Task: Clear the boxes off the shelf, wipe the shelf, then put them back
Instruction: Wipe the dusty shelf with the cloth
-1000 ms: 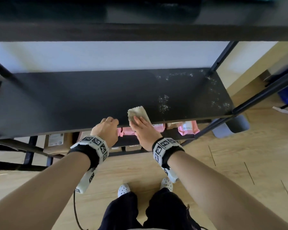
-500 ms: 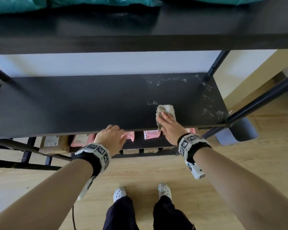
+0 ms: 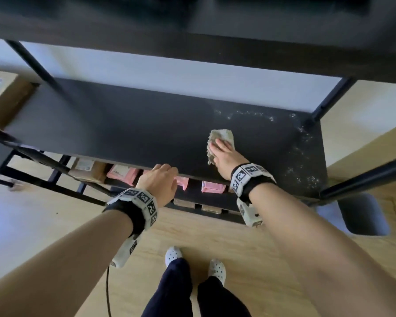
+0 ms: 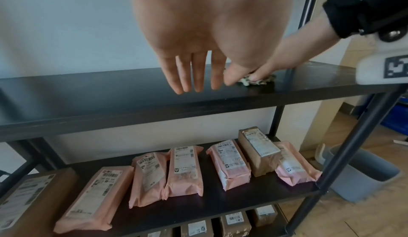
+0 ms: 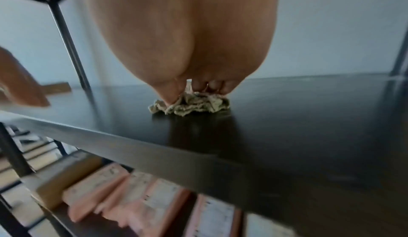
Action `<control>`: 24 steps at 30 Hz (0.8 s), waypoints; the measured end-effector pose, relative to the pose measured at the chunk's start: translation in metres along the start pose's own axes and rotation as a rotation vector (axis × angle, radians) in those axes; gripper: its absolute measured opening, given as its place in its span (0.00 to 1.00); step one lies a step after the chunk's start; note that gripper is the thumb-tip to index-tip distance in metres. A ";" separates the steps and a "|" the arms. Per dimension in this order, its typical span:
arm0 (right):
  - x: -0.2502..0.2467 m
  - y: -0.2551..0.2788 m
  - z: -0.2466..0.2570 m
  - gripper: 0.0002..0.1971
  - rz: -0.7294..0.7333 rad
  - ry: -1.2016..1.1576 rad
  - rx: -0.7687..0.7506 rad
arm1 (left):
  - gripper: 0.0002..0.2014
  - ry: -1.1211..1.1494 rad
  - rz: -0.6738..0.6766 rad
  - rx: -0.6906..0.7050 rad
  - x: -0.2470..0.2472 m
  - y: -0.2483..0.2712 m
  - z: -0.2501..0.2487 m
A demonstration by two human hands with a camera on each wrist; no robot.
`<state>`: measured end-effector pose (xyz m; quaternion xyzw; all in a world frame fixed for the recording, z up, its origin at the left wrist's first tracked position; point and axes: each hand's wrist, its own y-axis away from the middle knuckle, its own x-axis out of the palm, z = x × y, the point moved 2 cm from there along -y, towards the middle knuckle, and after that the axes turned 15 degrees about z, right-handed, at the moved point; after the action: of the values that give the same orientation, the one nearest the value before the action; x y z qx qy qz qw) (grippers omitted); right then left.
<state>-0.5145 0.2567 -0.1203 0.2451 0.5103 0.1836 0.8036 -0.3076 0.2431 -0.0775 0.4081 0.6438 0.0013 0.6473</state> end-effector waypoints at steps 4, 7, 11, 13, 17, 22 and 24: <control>-0.003 0.034 -0.040 0.29 -0.005 -0.038 0.131 | 0.15 0.035 -0.002 -0.015 -0.004 -0.004 -0.008; 0.013 0.054 -0.011 0.29 0.019 0.086 0.068 | 0.15 0.014 0.049 0.000 -0.008 -0.007 -0.012; 0.026 0.031 0.043 0.27 0.124 0.171 -0.071 | 0.14 -0.027 0.053 0.024 -0.012 -0.014 -0.008; 0.015 0.009 0.054 0.28 0.187 0.129 -0.074 | 0.14 -0.041 0.032 0.052 -0.015 -0.018 -0.004; -0.027 -0.012 0.035 0.29 0.126 0.047 -0.029 | 0.14 -0.013 -0.014 0.071 -0.028 -0.024 0.006; -0.050 -0.008 -0.043 0.30 0.056 -0.153 0.268 | 0.14 -0.004 -0.036 0.072 -0.036 -0.032 0.021; -0.048 0.001 -0.048 0.30 0.096 -0.076 0.346 | 0.14 0.000 -0.017 0.056 -0.038 -0.036 0.027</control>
<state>-0.5779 0.2409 -0.1021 0.4105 0.4914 0.1219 0.7584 -0.3106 0.1844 -0.0690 0.4205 0.6470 -0.0219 0.6356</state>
